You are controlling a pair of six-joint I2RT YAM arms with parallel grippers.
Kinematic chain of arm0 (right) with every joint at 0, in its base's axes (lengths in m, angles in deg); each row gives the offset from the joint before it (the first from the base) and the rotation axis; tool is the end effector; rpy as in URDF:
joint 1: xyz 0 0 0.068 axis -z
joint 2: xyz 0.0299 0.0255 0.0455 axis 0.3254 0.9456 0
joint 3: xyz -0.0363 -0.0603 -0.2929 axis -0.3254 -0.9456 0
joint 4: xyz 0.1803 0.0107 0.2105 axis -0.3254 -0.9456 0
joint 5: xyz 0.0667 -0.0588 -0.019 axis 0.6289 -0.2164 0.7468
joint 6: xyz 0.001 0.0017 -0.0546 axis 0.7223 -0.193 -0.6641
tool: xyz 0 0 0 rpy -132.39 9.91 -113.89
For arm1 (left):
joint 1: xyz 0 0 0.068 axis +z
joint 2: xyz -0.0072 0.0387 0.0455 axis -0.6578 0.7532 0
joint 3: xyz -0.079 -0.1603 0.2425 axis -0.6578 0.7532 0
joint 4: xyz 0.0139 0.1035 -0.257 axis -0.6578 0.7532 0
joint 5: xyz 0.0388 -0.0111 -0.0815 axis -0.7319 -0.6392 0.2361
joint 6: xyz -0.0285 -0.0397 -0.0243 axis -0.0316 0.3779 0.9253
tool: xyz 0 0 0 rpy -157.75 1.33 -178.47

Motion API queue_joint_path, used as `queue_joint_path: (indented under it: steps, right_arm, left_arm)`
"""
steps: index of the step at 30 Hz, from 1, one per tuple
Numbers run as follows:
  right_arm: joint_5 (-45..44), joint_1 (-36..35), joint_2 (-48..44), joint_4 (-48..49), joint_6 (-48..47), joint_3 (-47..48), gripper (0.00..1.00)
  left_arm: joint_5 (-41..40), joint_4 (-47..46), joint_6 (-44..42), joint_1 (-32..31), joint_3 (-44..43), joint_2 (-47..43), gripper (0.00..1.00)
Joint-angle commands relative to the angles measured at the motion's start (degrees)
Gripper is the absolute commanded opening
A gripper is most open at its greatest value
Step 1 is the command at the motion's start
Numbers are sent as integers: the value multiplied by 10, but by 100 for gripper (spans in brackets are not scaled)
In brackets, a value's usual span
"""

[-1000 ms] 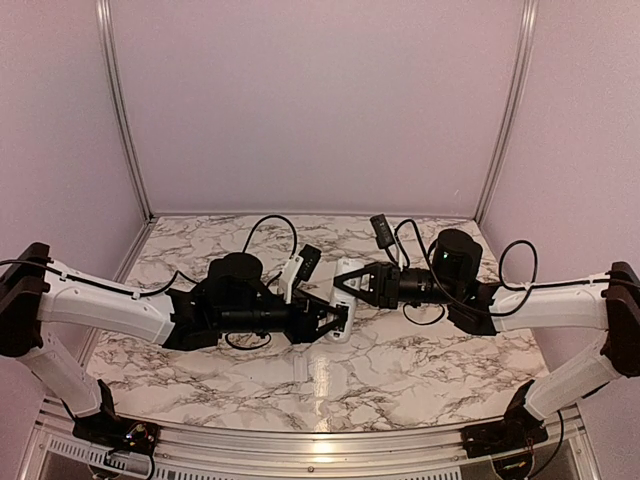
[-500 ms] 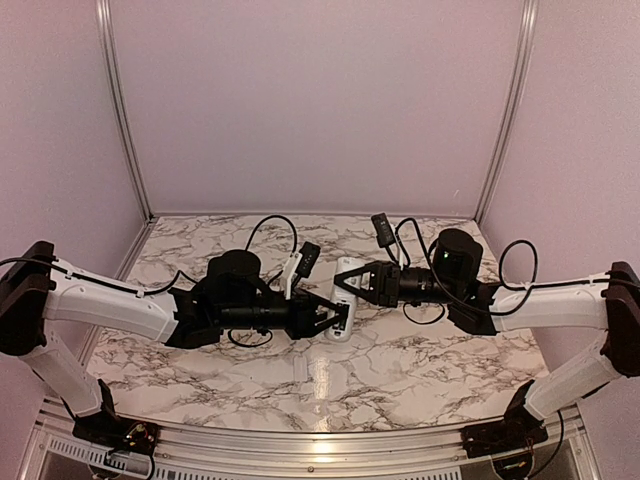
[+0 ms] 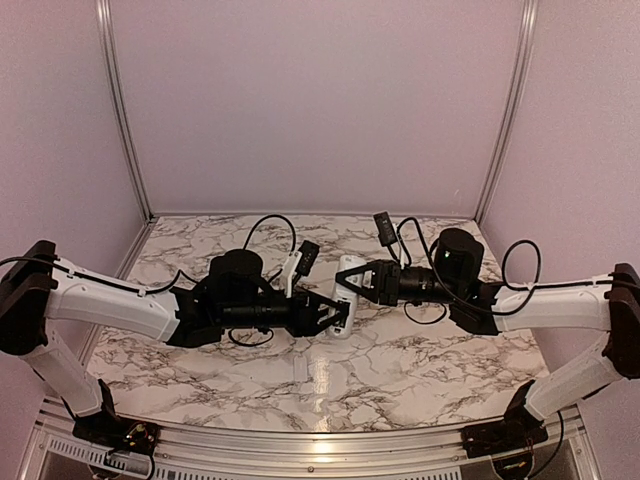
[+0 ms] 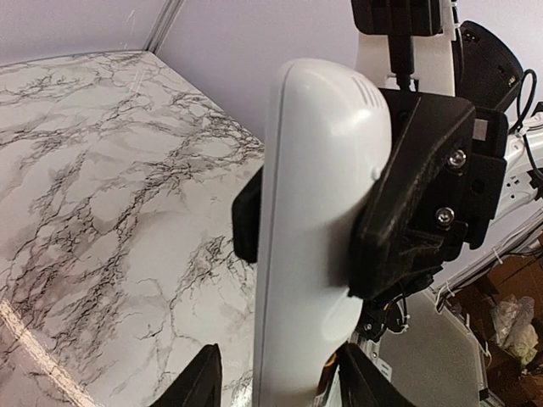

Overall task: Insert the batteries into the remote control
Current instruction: Press the battery in the battery compartment.

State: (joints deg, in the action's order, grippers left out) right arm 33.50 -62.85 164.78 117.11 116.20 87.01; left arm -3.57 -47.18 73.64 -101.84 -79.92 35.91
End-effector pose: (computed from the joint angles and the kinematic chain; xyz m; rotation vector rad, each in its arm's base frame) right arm 0.2025 0.2248 0.2771 -0.6681 1.7328 1.5454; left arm 0.1736 -0.3276 0.2528 0.6938 1.8799 -1.3273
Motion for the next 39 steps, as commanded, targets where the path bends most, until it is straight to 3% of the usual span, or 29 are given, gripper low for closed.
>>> queue_joint_path:
  steps: [1,7,13,26,37,39]
  right_arm:
    - [-12,-7,-19,-10,-4,16,0]
    - [-69,2,-23,-63,3,16,0]
    - [-131,6,-18,-100,35,9,0]
    - [-95,5,-16,-48,58,-6,0]
    - [-83,5,-15,-35,57,-7,0]
    - [-81,5,-17,-31,57,-8,0]
  left_arm:
    - [-74,48,-29,16,7,-31,54]
    - [-105,57,-61,13,20,-78,75]
    - [-153,99,-95,-13,-14,-52,80]
    - [-123,98,-58,-15,-55,7,64]
    - [-89,80,-53,-14,-62,27,62]
    - [-88,79,-50,-12,-62,30,58]
